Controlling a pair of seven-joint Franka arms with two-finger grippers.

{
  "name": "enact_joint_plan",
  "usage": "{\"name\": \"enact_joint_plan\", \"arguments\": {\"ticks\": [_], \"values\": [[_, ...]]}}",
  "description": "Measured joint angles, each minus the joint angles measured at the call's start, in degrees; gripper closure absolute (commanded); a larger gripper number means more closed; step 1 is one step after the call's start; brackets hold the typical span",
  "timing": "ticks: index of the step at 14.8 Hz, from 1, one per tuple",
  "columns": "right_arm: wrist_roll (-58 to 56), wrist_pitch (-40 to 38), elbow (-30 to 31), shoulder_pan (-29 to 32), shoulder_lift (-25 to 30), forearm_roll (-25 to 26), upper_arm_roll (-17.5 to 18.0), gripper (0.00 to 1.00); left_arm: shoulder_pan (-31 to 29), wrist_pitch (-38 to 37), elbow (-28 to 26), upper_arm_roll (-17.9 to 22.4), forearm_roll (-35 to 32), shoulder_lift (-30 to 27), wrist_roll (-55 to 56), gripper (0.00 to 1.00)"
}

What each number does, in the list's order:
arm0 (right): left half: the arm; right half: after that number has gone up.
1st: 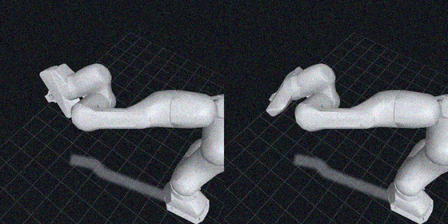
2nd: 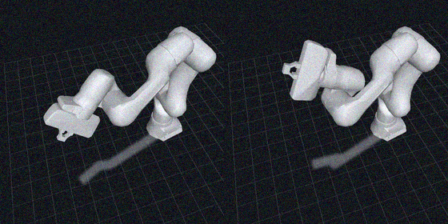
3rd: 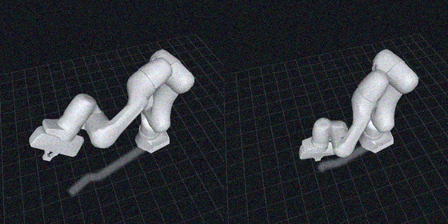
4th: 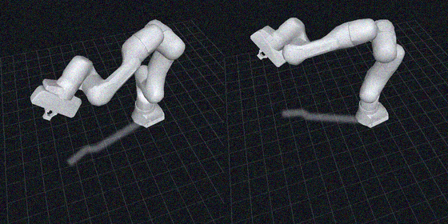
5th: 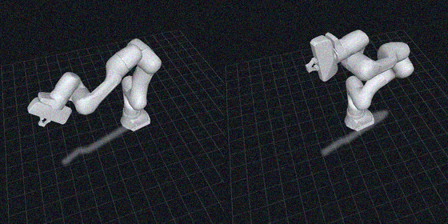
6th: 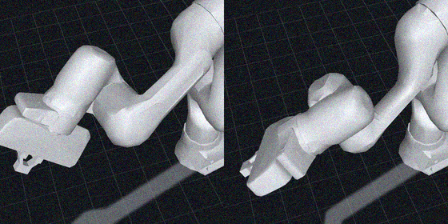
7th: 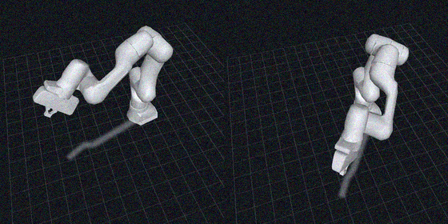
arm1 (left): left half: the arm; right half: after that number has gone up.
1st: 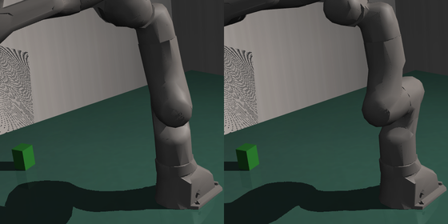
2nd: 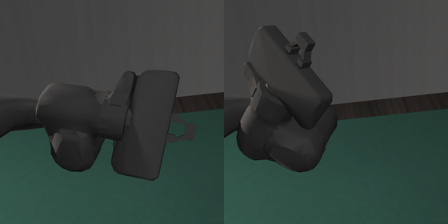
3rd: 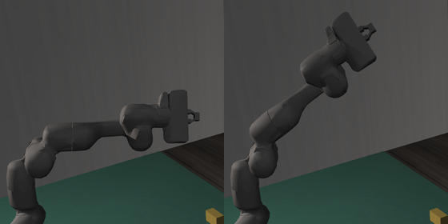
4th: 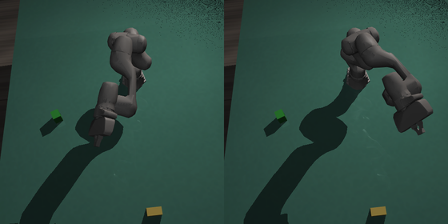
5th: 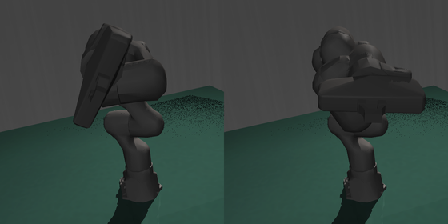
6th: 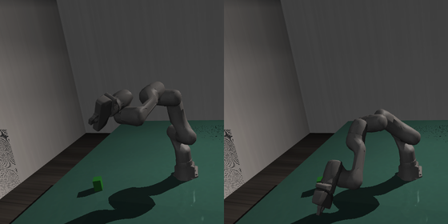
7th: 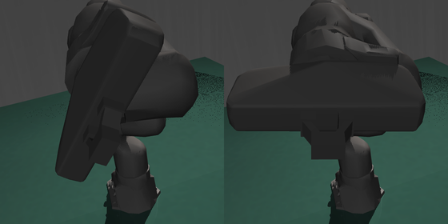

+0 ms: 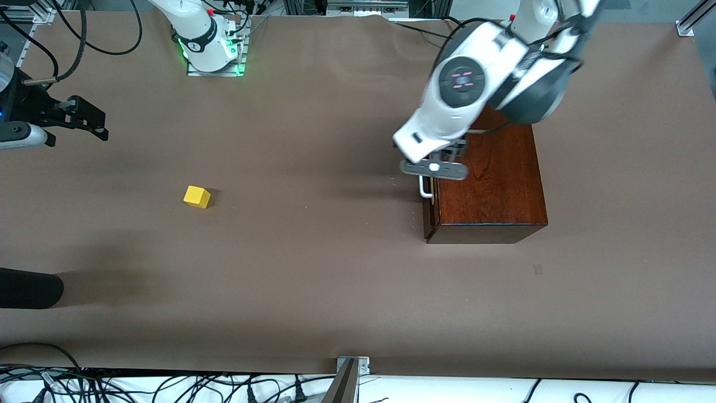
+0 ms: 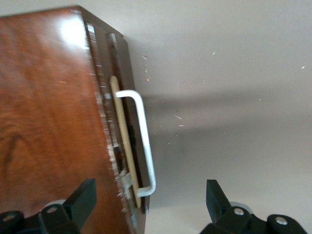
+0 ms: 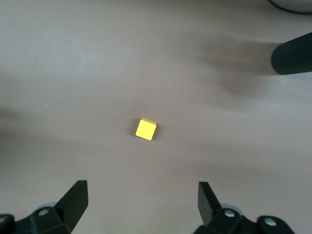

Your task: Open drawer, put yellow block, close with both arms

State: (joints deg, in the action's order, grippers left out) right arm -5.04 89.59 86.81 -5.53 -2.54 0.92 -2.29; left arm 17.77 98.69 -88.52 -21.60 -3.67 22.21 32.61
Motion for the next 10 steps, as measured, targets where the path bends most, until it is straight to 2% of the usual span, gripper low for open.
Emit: {"name": "enact_joint_plan", "arguments": {"ticks": [4,7,10], "values": [[0.0,0.0,0.0,0.0,0.0,0.0,0.0,0.0,4.5,0.7,-0.4,-0.1,-9.9,5.0,5.7,0.0],[0.0,0.5,0.0,0.0,0.0,0.0,0.0,0.0,5.0,4.1,-3.6,0.0,-13.7,7.1,7.7,0.0],[0.0,1.0,0.0,0.0,0.0,0.0,0.0,0.0,5.2,7.1,-5.9,-0.1,-14.5,7.7,10.0,0.0]]}}
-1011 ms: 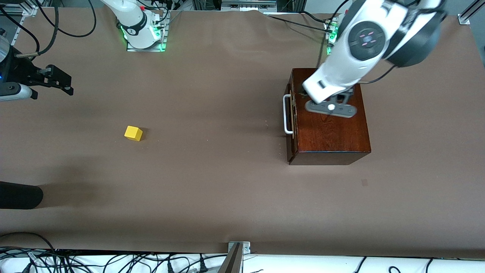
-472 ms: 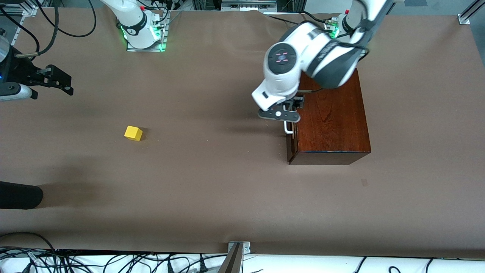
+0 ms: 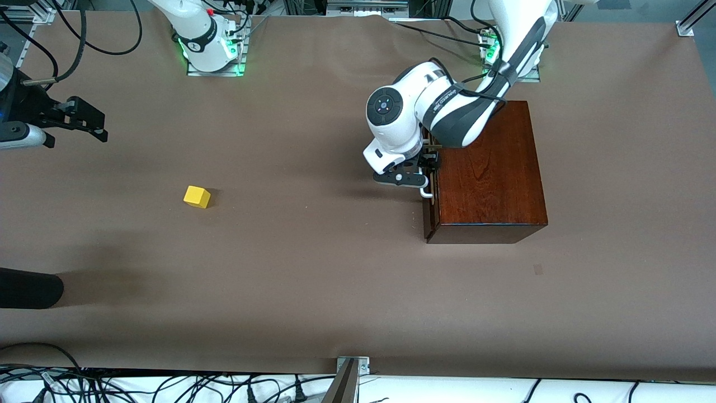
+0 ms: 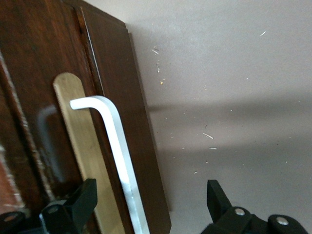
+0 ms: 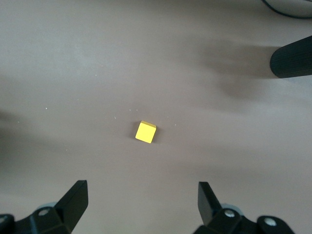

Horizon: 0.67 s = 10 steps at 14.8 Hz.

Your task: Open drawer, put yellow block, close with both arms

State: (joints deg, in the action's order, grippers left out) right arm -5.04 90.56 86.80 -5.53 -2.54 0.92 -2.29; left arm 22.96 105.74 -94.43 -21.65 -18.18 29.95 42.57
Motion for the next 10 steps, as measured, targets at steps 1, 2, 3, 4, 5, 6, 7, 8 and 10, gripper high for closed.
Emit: {"name": "enact_joint_plan", "arguments": {"ticks": [1,2,3,4,5,6,7,8,10], "values": [[0.0,0.1,0.0,0.0,0.0,0.0,0.0,0.0,0.3,0.3,-0.3,0.0,0.0,0.0,0.9,0.0],[0.0,0.3,0.0,0.0,0.0,0.1,0.0,0.0,0.6,0.4,-0.5,0.0,-0.1,0.0,1.5,0.0],[0.0,0.6,0.0,0.0,0.0,0.1,0.0,0.0,0.8,0.4,-0.7,0.0,-0.3,0.0,1.8,0.0],[0.0,1.0,0.0,0.1,-0.1,0.2,-0.2,0.0,0.9,0.4,-0.8,0.0,-1.1,0.0,2.1,0.0],[0.0,1.3,0.0,0.3,-0.3,0.2,-0.6,0.0,1.1,0.5,-1.0,0.0,-1.9,0.0,2.5,0.0],[0.0,1.6,0.0,0.6,-0.5,0.2,-1.0,0.0,1.4,0.5,-1.1,0.0,-2.4,0.1,3.1,0.0],[0.0,2.0,0.0,1.0,-0.7,0.2,-1.0,0.0,1.7,0.5,-1.2,0.0,-2.7,0.2,3.7,0.0],[-0.1,2.3,0.0,1.3,-0.9,0.2,-1.0,0.0,2.1,0.5,-1.3,0.0,-3.0,0.4,4.3,0.0],[-0.1,2.6,0.0,1.4,-1.4,0.2,-1.0,0.0,2.6,0.6,-1.7,0.0,-3.0,1.2,5.1,0.0]]}}
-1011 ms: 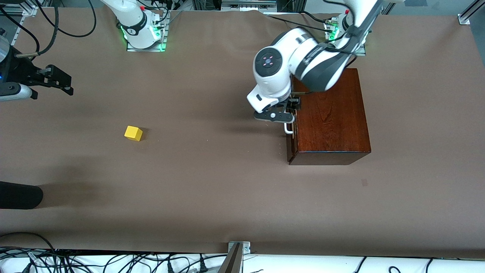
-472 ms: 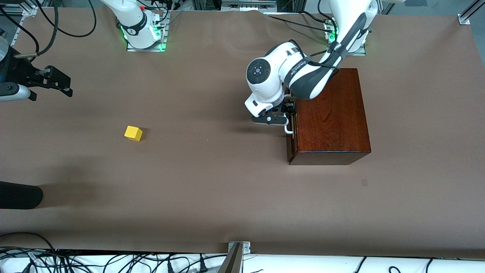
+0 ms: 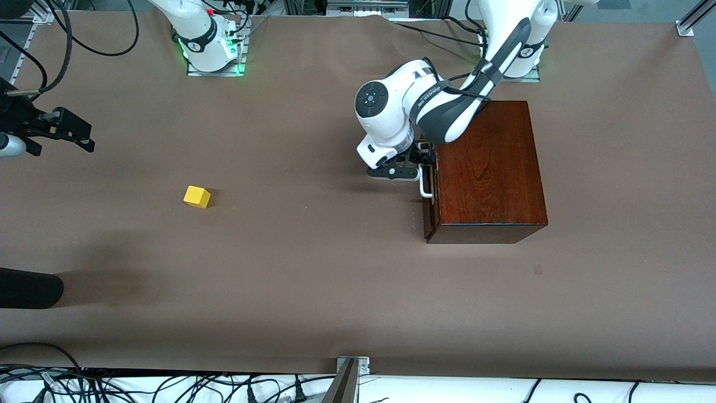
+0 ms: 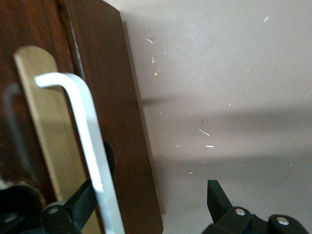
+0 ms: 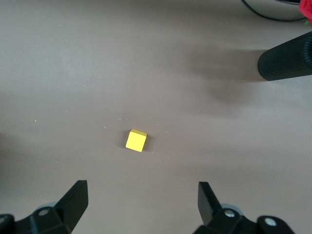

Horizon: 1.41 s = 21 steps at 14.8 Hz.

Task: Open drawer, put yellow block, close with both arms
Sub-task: 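Pull the drawer open with the left gripper while the right gripper reaches out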

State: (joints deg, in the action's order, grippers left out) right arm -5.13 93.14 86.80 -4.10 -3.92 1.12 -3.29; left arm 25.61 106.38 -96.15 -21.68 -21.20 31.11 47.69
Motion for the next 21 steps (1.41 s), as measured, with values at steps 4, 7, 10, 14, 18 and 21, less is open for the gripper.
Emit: {"name": "enact_joint_plan", "arguments": {"ticks": [4,7,10,14,18,21], "values": [[0.0,1.3,0.0,-0.3,-1.0,0.0,0.4,0.0,0.1,0.2,-0.2,0.1,0.0,1.2,0.5,0.0],[0.0,1.3,0.0,-0.4,-1.2,0.0,0.4,0.0,0.5,0.4,-0.2,0.1,-0.1,1.6,0.7,0.0],[0.0,1.3,0.0,-0.5,-1.6,0.0,0.6,0.0,1.4,2.3,-0.2,0.1,-0.3,1.7,3.0,0.0],[-0.1,1.0,0.0,-1.4,-2.5,0.0,1.0,0.0,3.1,3.4,0.5,0.6,-1.0,2.1,3.5,0.0],[-2.4,-3.6,0.1,-1.9,-4.1,0.0,1.0,0.0,5.1,3.4,4.0,0.8,-1.0,4.1,4.5,0.0],[-2.6,-3.2,1.0,-1.9,-6.3,-0.2,1.0,0.0,6.2,4.4,6.7,0.5,-0.8,5.6,5.7,0.0]]}}
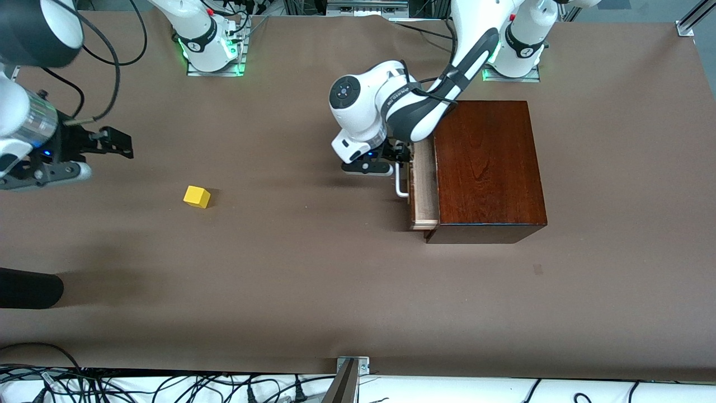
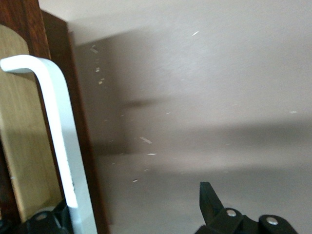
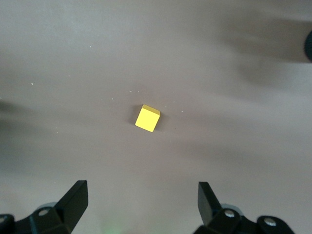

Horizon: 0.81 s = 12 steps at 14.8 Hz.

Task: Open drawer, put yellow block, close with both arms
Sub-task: 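Pull the drawer open with the left gripper while the right gripper reaches out, then lower the right gripper onto the yellow cube and grasp it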

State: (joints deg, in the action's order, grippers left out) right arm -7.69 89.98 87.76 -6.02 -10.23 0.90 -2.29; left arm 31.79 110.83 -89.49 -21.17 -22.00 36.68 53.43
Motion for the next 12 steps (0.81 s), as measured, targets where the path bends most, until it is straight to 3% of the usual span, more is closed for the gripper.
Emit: {"name": "enact_joint_plan", "arguments": {"ticks": [8,12], "values": [[5.5,17.2,11.7,0.0,-3.7,-0.4,0.0,0.0,0.7,0.7,1.4,0.3,1.3,0.6,0.5,0.0],[7.6,28.6,20.7,0.0,-4.3,-1.2,-0.1,0.0,1.2,0.7,1.5,0.7,0.7,0.7,0.5,0.0]]}}
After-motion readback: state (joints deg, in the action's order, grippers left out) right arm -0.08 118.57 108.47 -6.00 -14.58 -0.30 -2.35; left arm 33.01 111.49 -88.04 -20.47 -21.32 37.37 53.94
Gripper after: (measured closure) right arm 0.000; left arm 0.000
